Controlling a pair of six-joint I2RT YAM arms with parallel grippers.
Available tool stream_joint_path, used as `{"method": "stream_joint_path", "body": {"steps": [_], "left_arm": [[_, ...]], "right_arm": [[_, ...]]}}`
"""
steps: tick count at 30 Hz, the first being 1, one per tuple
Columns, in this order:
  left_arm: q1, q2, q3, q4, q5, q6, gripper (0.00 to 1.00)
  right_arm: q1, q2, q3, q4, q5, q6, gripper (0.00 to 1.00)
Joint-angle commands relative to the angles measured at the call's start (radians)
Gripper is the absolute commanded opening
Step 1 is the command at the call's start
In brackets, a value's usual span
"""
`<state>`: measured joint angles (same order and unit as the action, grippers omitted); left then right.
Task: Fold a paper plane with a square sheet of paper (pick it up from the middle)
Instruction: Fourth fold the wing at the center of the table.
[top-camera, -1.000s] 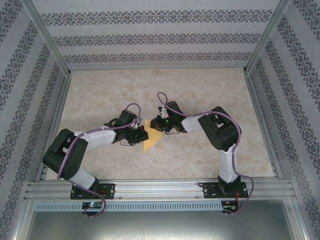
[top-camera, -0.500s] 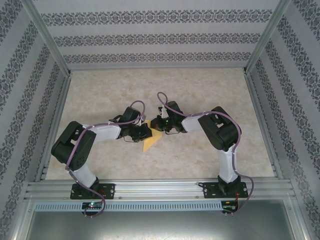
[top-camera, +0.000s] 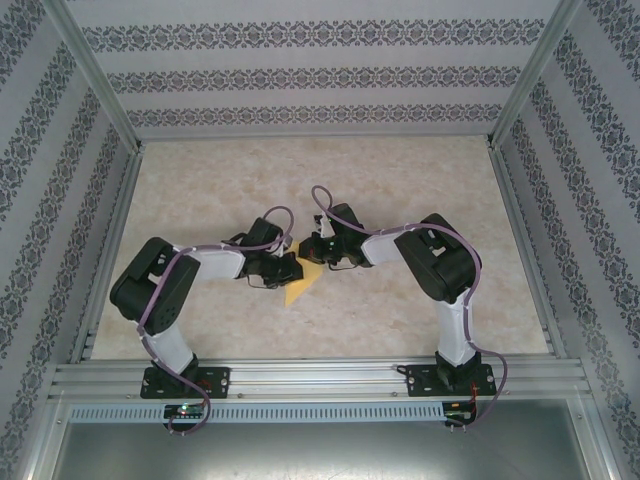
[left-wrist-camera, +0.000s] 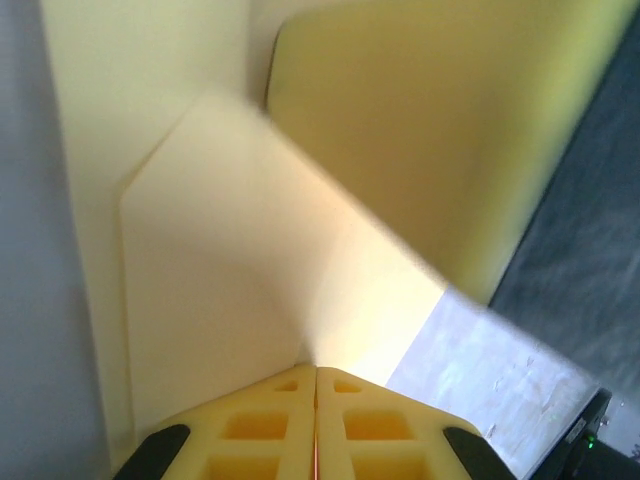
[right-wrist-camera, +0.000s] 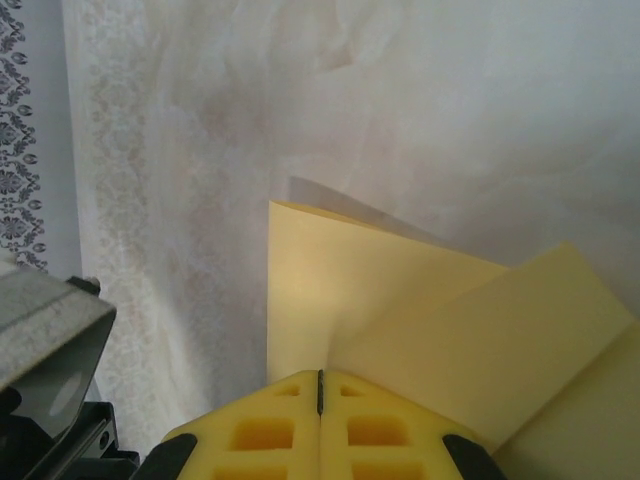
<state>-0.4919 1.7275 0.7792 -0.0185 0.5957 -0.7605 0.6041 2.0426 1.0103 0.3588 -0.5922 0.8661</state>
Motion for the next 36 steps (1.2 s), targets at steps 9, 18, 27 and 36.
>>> {"method": "stream_joint_path", "body": {"steps": [9,18,27,36], "left_arm": [[-0.017,-0.156,-0.171,-0.237,0.051,0.059,0.12],[-0.018,-0.235,-0.230,-0.242,0.032,0.024,0.12],[-0.013,-0.392,-0.101,-0.287,-0.029,0.034,0.14],[0.006,-0.139,0.100,-0.307,-0.153,0.118,0.13]], "right_arm": [[-0.001,0.039,-0.037,-0.090,0.061,-0.002,0.04],[0.002,0.039,-0.033,-0.091,0.051,-0.003,0.04],[0.007,0.014,-0.009,-0.090,0.024,0.009,0.05],[0.006,-0.135,0.010,-0.142,0.053,0.004,0.09]]}}
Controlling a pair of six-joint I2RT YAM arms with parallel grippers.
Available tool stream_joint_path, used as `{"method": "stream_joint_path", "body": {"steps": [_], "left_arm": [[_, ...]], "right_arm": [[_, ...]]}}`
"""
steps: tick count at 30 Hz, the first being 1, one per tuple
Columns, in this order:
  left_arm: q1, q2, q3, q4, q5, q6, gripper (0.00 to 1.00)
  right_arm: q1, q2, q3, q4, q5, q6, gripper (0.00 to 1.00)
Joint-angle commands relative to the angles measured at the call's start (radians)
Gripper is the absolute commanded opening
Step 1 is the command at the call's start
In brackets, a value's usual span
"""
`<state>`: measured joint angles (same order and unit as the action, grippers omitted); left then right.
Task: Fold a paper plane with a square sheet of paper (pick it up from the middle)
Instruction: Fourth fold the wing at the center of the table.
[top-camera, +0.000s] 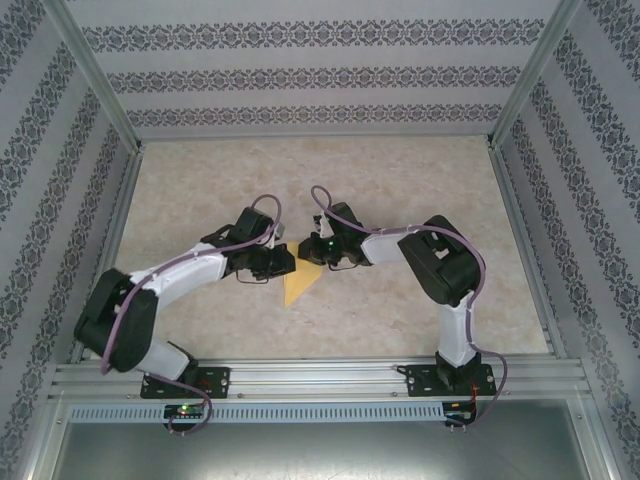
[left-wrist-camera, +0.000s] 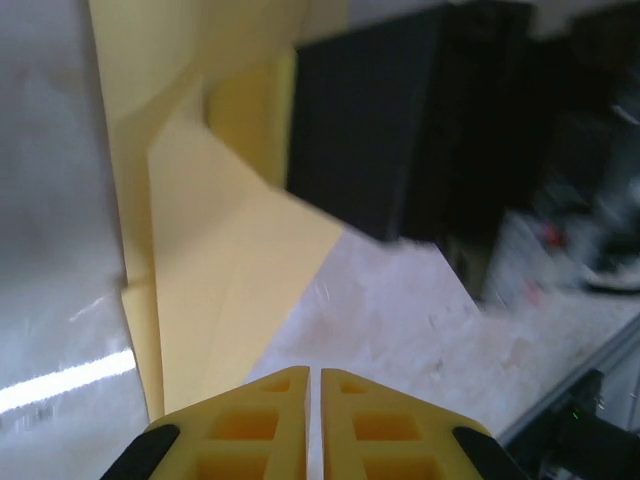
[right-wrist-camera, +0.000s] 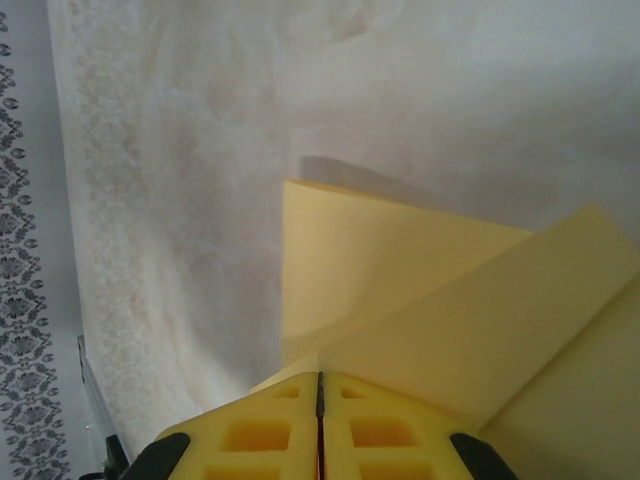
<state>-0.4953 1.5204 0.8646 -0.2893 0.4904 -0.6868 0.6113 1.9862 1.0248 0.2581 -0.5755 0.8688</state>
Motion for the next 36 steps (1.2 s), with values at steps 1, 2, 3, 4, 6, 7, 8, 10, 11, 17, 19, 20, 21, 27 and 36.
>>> {"method": "stream_joint_path", "body": {"steps": [1,2,3,4,6,7,8,10,11,17,19,20,21,27,36], "left_arm": [[0.009,0.088,0.018,-0.024,-0.050,0.041,0.13],[0.009,0.107,0.023,-0.013,-0.050,0.041,0.13],[0.008,0.123,0.028,-0.011,-0.048,0.045,0.13],[0.009,0.137,0.032,-0.015,-0.051,0.049,0.14],[0.009,0.150,0.045,-0.034,-0.074,0.071,0.14],[0.009,0.150,0.047,-0.041,-0.084,0.077,0.14],[0.009,0.149,0.050,-0.052,-0.095,0.082,0.15],[0.009,0.143,0.046,-0.046,-0.089,0.090,0.15],[0.009,0.140,0.045,-0.043,-0.081,0.092,0.16],[0.008,0.131,0.049,-0.053,-0.069,0.118,0.18],[0.009,0.140,0.051,-0.066,-0.089,0.122,0.18],[0.008,0.145,0.050,-0.068,-0.091,0.124,0.18],[0.008,0.147,0.047,-0.064,-0.091,0.123,0.18],[0.009,0.173,0.045,-0.056,-0.084,0.128,0.18],[0.007,0.206,0.041,-0.030,-0.052,0.127,0.18]], "right_arm": [[-0.007,-0.092,-0.017,-0.042,0.042,-0.002,0.09],[-0.013,-0.106,-0.032,-0.043,0.044,-0.004,0.09],[-0.021,-0.119,-0.045,-0.044,0.043,-0.005,0.10],[-0.027,-0.132,-0.058,-0.050,0.048,-0.007,0.11],[-0.040,-0.170,-0.106,-0.057,0.067,-0.008,0.13],[-0.046,-0.186,-0.130,-0.059,0.080,-0.008,0.14],[-0.052,-0.201,-0.158,-0.061,0.092,-0.004,0.16],[-0.061,-0.219,-0.194,-0.065,0.093,-0.001,0.17],[-0.061,-0.225,-0.207,-0.062,0.088,0.001,0.18],[-0.058,-0.246,-0.250,-0.051,0.099,0.030,0.24],[-0.052,-0.235,-0.252,-0.044,0.097,0.040,0.25],[-0.047,-0.231,-0.254,-0.035,0.100,0.047,0.26],[-0.043,-0.224,-0.251,-0.036,0.100,0.053,0.26],[-0.018,-0.198,-0.257,-0.023,0.108,0.087,0.26],[-0.007,-0.202,-0.279,-0.011,0.134,0.127,0.26]]}}
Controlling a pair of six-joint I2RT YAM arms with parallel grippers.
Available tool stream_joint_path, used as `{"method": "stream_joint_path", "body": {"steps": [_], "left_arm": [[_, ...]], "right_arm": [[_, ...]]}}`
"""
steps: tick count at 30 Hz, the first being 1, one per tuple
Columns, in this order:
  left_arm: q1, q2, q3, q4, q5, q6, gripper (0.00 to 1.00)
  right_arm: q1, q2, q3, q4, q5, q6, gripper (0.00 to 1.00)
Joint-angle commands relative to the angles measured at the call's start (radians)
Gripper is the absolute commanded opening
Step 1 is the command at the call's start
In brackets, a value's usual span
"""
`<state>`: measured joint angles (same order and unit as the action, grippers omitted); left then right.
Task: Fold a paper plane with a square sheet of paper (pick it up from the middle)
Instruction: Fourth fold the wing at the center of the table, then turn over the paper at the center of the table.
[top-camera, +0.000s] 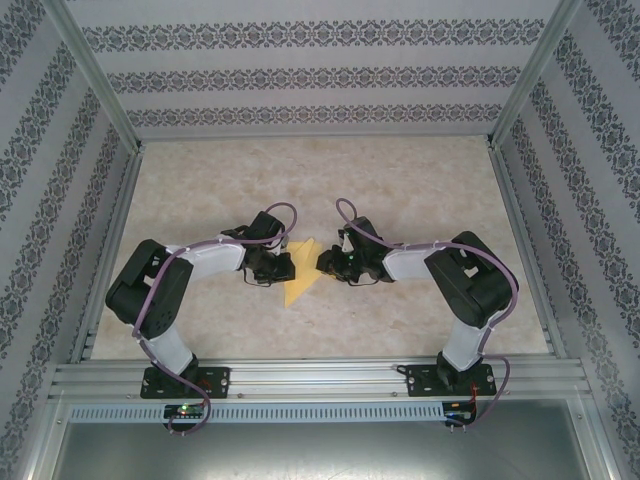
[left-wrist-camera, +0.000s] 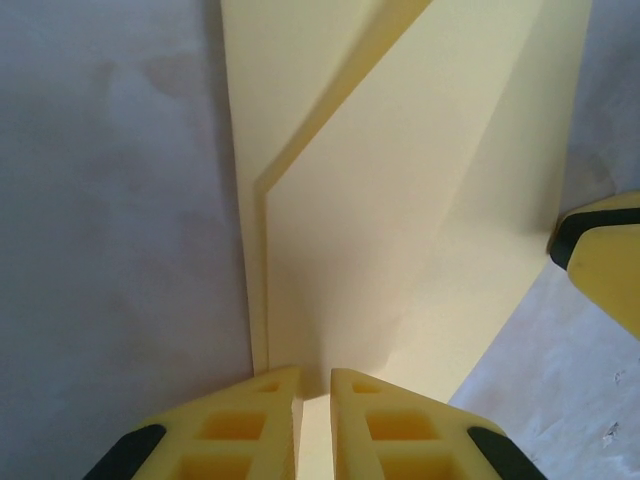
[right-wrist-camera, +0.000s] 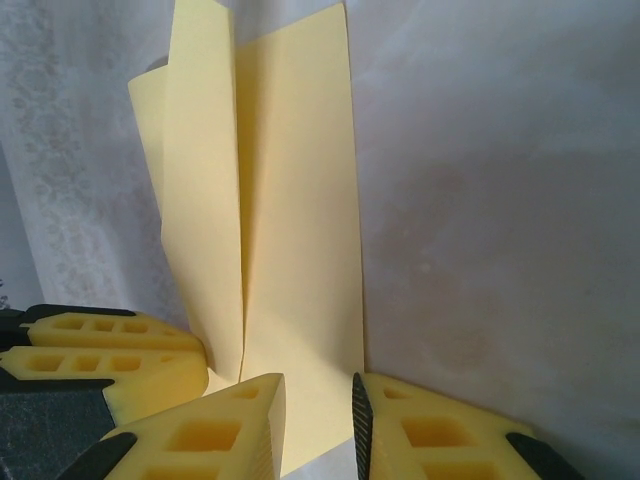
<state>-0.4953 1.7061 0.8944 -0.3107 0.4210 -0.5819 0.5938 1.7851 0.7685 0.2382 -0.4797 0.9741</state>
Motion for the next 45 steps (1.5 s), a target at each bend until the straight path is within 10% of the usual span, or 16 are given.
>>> {"method": "stream_joint_path", "body": {"steps": [1,45], "left_arm": [[0.008,0.024,0.011,-0.005,0.021,0.021,0.18],[0.004,0.068,-0.056,0.176,0.162,-0.070,0.18]], "right_arm": [[0.012,-0.009,-0.022,0.000,0.045,0.020,0.26],[0.011,0.032,-0.046,0.313,0.025,0.145,0.37]]}}
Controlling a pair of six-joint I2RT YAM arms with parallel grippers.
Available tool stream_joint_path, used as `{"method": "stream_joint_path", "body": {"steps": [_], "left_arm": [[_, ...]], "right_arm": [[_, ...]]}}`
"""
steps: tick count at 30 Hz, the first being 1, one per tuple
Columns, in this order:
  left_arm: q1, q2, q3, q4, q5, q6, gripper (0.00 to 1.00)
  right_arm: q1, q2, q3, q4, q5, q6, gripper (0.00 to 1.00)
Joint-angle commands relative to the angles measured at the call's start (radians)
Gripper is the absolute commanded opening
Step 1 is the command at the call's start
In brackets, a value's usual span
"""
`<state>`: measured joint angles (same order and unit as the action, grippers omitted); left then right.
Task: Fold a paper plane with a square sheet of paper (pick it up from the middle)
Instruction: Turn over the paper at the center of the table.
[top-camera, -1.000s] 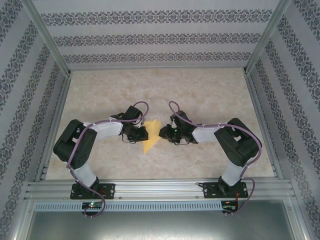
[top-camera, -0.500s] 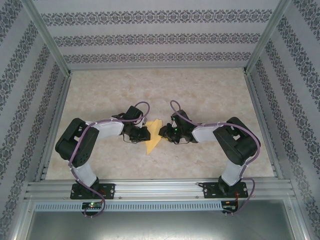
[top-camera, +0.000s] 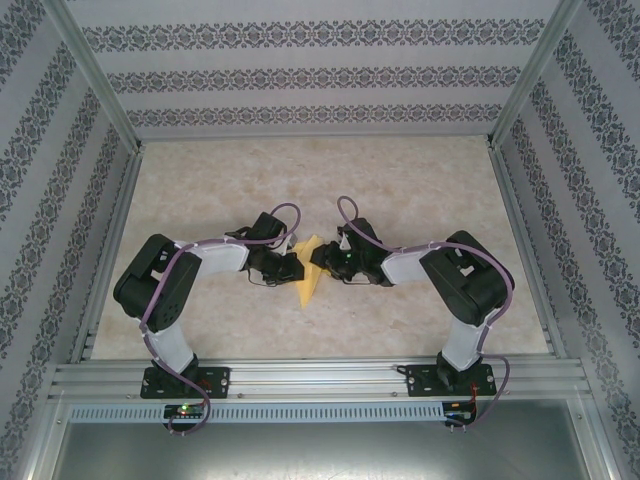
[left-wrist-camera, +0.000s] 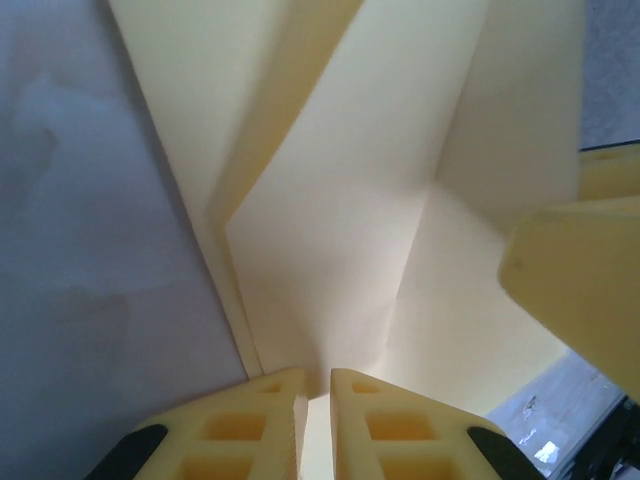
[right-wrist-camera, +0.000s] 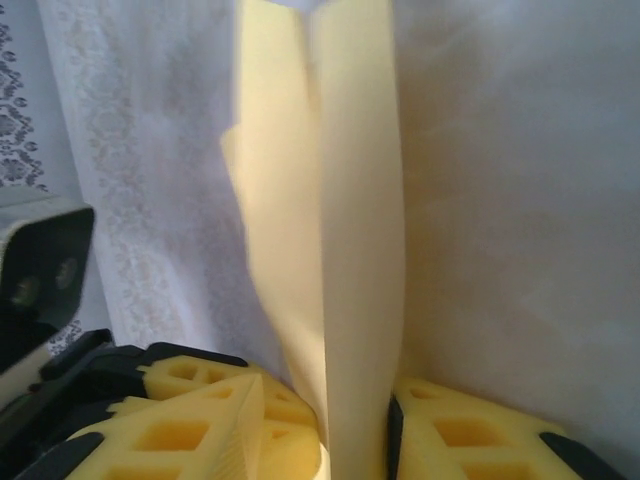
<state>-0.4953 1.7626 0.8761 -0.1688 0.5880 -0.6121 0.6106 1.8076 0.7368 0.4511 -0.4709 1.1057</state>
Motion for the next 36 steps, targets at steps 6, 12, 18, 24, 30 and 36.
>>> {"method": "stream_joint_path", "body": {"steps": [6,12,18,24,30,36], "left_arm": [[0.011,0.012,-0.079,0.136,0.038,-0.103,0.17],[0.011,0.007,-0.087,0.144,0.033,-0.109,0.17],[0.010,-0.015,-0.087,0.137,0.023,-0.107,0.17],[0.011,-0.032,-0.096,0.170,0.033,-0.111,0.18],[0.010,-0.069,-0.107,0.192,0.038,-0.106,0.19],[0.011,-0.135,-0.144,0.229,0.015,-0.117,0.20]], "right_arm": [[-0.012,-0.070,-0.073,0.149,0.102,0.009,0.48],[-0.005,0.043,-0.011,0.093,0.020,0.002,0.41],[-0.004,0.068,0.024,0.073,0.000,-0.019,0.38],[-0.005,0.092,0.031,0.085,-0.031,-0.045,0.28],[-0.009,0.115,0.047,0.104,-0.063,-0.078,0.23],[-0.018,0.102,0.048,0.102,-0.076,-0.092,0.09]]}}
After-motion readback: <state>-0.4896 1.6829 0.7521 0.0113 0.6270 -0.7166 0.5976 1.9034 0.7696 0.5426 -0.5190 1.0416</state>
